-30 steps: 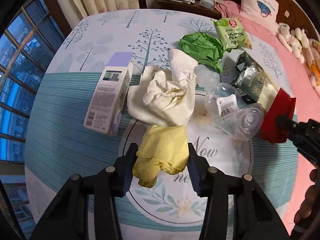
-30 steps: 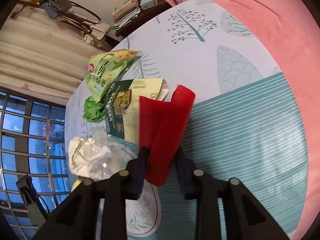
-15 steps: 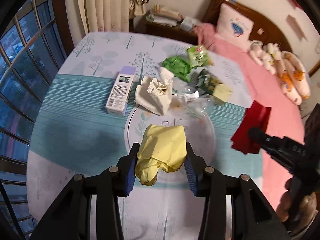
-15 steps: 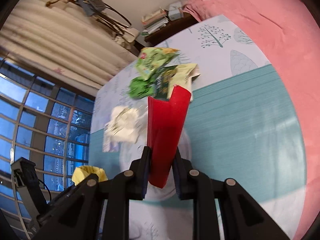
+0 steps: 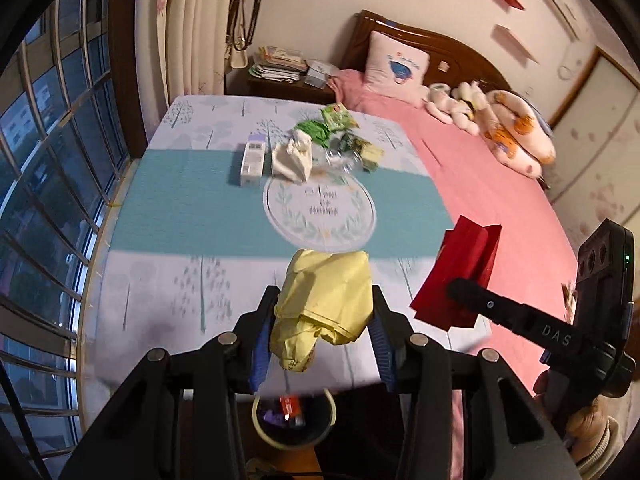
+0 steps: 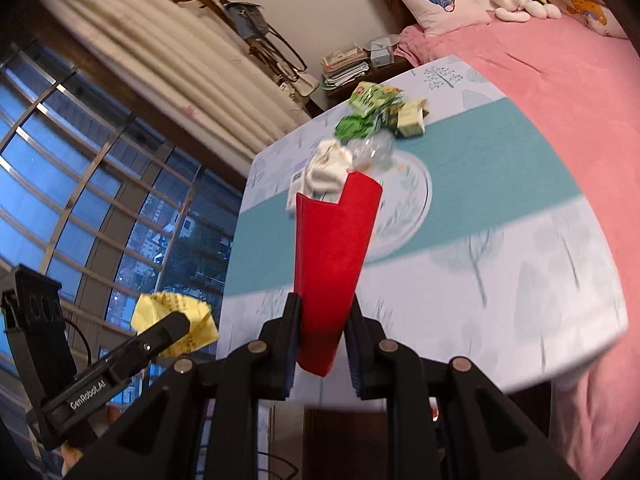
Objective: Collect trash
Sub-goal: 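Carry yellow cloth and red box over the bin and open both tools, then raise both tools from the bin back toward the table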
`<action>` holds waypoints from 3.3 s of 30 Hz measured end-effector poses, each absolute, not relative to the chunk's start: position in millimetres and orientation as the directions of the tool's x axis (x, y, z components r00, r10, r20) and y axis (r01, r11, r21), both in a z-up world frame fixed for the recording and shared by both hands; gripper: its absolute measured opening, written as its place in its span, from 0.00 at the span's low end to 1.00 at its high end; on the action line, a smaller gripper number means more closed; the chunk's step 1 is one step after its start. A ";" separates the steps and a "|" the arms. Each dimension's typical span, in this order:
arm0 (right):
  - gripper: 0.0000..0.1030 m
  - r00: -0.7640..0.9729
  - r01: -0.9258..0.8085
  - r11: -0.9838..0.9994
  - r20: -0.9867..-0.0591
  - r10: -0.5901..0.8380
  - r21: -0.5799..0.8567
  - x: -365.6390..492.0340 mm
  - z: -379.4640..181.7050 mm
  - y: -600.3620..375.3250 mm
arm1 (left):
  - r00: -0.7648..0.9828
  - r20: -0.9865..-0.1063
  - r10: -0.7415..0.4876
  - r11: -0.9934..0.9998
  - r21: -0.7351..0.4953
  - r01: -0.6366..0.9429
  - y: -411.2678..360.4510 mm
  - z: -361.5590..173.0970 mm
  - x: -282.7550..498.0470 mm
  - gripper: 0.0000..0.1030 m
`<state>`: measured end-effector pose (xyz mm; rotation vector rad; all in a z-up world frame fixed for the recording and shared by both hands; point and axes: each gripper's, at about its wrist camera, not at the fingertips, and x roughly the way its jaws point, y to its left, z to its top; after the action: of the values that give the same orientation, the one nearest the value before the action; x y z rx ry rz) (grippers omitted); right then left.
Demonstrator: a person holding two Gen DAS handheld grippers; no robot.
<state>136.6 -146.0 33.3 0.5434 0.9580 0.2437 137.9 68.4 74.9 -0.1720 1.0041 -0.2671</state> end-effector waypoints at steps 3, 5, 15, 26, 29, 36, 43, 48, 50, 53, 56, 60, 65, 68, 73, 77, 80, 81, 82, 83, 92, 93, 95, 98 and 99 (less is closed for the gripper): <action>0.20 0.553 0.040 0.844 -0.715 0.428 0.535 97.3 32.1 -127.5 | 0.490 -0.812 -0.317 0.948 -0.266 0.172 77.7 71.3 104.4 0.40; 0.20 0.547 0.036 0.849 -0.721 0.424 0.527 75.6 29.4 -117.8 | 0.476 -0.816 -0.327 0.945 -0.269 0.187 80.3 67.7 86.2 0.40; 0.20 0.426 0.078 0.882 -0.815 0.392 0.465 1.8 -20.5 -107.3 | 0.347 -0.887 -0.305 0.946 -0.242 0.214 64.7 3.6 32.0 0.40; 0.20 0.240 0.110 0.930 -0.918 0.317 0.350 -14.9 -189.8 -110.9 | 0.168 -0.959 -0.228 0.967 -0.203 0.154 31.8 -177.1 17.8 0.40; 0.20 0.184 0.115 0.936 -0.933 0.310 0.333 -15.1 -252.2 -112.9 | 0.125 -0.969 -0.211 0.973 -0.196 0.121 28.7 -240.2 20.7 0.40; 0.20 0.089 0.138 0.941 -0.950 0.298 0.308 -6.8 -375.8 -120.1 | 0.064 -0.986 -0.156 0.984 -0.149 0.097 23.7 -352.4 35.9 0.43; 0.26 0.071 0.156 0.935 -0.948 0.310 0.318 -0.3 -450.7 -121.3 | 0.053 -0.994 -0.096 0.988 -0.089 0.125 10.0 -415.3 42.3 0.57; 0.53 0.096 0.173 0.939 -0.954 0.284 0.297 6.0 -459.8 -124.2 | 0.058 -0.997 -0.059 0.990 -0.051 0.131 17.1 -428.6 44.6 0.91; 0.55 0.109 0.166 0.946 -0.959 0.263 0.279 8.3 -456.1 -125.1 | 0.071 -0.996 -0.045 0.990 -0.035 0.134 20.2 -424.5 46.8 0.92; 0.55 0.125 0.164 0.949 -0.960 0.251 0.270 11.0 -448.7 -126.0 | 0.091 -0.996 -0.024 0.991 -0.012 0.134 21.5 -415.2 46.8 0.92; 0.55 0.138 0.166 0.951 -0.961 0.241 0.262 15.0 -434.2 -127.9 | 0.110 -0.994 -0.021 0.993 -0.008 0.117 24.8 -397.3 46.9 0.92; 0.55 0.175 0.169 0.953 -0.959 0.222 0.252 16.5 -402.3 -129.2 | 0.142 -0.989 -0.026 0.995 -0.012 0.099 28.8 -362.1 43.9 0.92; 0.55 0.225 0.164 0.953 -0.950 0.215 0.254 17.8 -346.9 -127.8 | 0.176 -0.984 -0.036 0.996 -0.021 0.086 33.4 -311.3 41.7 0.92; 0.55 0.256 0.161 0.951 -0.942 0.218 0.263 17.0 -311.6 -127.2 | 0.194 -0.980 -0.045 0.996 -0.029 0.085 36.9 -278.5 38.2 0.92; 0.55 0.319 0.141 0.951 -0.922 0.218 0.274 9.0 -247.6 -125.0 | 0.244 -0.968 -0.057 0.994 -0.031 0.109 37.9 -214.8 30.5 0.92; 0.55 0.356 0.133 0.948 -0.907 0.225 0.287 0.4 -198.7 -125.8 | 0.297 -0.951 -0.081 0.993 -0.050 0.111 42.0 -157.6 28.8 0.92; 0.55 0.386 0.126 0.946 -0.893 0.230 0.298 -6.1 -160.5 -123.7 | 0.343 -0.934 -0.094 0.991 -0.057 0.117 45.9 -116.0 29.1 0.92; 0.55 0.397 0.121 0.946 -0.888 0.232 0.301 -7.9 -146.7 -122.2 | 0.361 -0.927 -0.099 0.991 -0.059 0.120 46.6 -102.1 29.4 0.92; 0.55 0.407 0.114 0.946 -0.883 0.233 0.302 -9.9 -135.5 -121.6 | 0.378 -0.920 -0.101 0.991 -0.059 0.123 48.3 -86.2 29.7 0.92; 0.55 0.417 0.107 0.947 -0.878 0.235 0.304 -11.2 -124.6 -120.1 | 0.397 -0.912 -0.106 0.990 -0.059 0.128 50.4 -71.7 29.4 0.92; 0.55 0.566 0.000 0.971 -0.800 0.198 0.240 -7.0 -14.5 -94.1 | 0.535 -0.834 -0.136 0.987 -0.068 0.145 76.9 27.0 28.3 0.92; 0.55 0.583 -0.009 0.973 -0.789 0.194 0.233 -6.1 -5.1 -92.8 | 0.553 -0.821 -0.138 0.987 -0.069 0.144 81.3 38.5 29.9 0.92; 0.55 0.621 -0.030 0.976 -0.761 0.187 0.216 -1.8 16.9 -87.3 | 0.585 -0.800 -0.137 0.988 -0.068 0.138 86.7 50.4 31.8 0.92; 0.55 0.663 -0.052 0.979 -0.726 0.182 0.199 5.9 39.5 -78.7 | 0.627 -0.767 -0.138 0.989 -0.069 0.132 95.9 68.7 38.2 0.92; 0.55 0.673 -0.059 0.980 -0.717 0.181 0.192 8.5 45.7 -76.1 | 0.638 -0.758 -0.136 0.989 -0.070 0.128 98.1 75.0 41.6 0.92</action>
<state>8.5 -76.1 45.7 0.1576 0.8226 0.1359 41.6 98.1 75.0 -0.0096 0.8653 -0.1507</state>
